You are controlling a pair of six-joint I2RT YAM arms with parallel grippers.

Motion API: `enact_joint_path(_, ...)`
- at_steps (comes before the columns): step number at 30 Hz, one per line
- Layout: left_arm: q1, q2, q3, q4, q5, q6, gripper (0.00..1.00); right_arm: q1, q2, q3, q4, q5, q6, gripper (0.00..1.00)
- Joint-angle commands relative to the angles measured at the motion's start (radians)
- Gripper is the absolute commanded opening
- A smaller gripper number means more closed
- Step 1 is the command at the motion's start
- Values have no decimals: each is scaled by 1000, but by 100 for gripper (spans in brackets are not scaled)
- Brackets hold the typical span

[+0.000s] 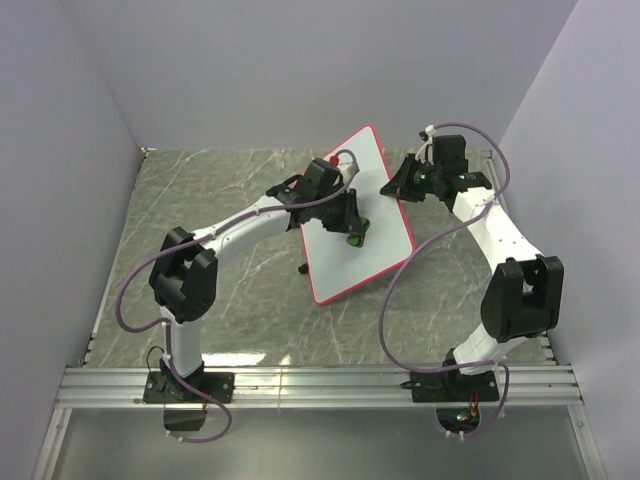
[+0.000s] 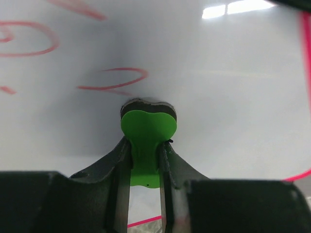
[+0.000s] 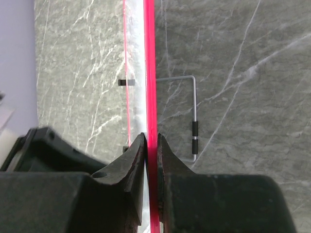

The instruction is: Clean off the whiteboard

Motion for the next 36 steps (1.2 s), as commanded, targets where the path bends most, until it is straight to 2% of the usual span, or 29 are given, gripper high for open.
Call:
enact_joint_path(1, -47, 26, 76, 52, 65, 1, 0, 38, -11, -34, -105, 56, -50, 0)
enact_joint_path(5, -37, 84, 151, 8, 45, 17, 0, 44, -6, -37, -108, 59, -53, 0)
enact_joint_path(10, 18, 146, 151, 14, 43, 11, 0, 48, -8, -36, -117, 65, -57, 0)
enact_joint_path(16, 131, 173, 71, 9, 5, 26, 0, 47, -8, -13, -140, 74, -71, 0)
enact_joint_path(21, 193, 167, -76, 60, 6, 47, 0, 45, 0, -4, -148, 78, -73, 0)
enact_joint_path(28, 164, 164, -75, 77, 57, 61, 0, 52, 21, 6, -142, 67, -64, 0)
enact_joint_path(36, 44, 164, 164, -9, 117, 78, 0, 67, 31, -8, -128, 65, -54, 0)
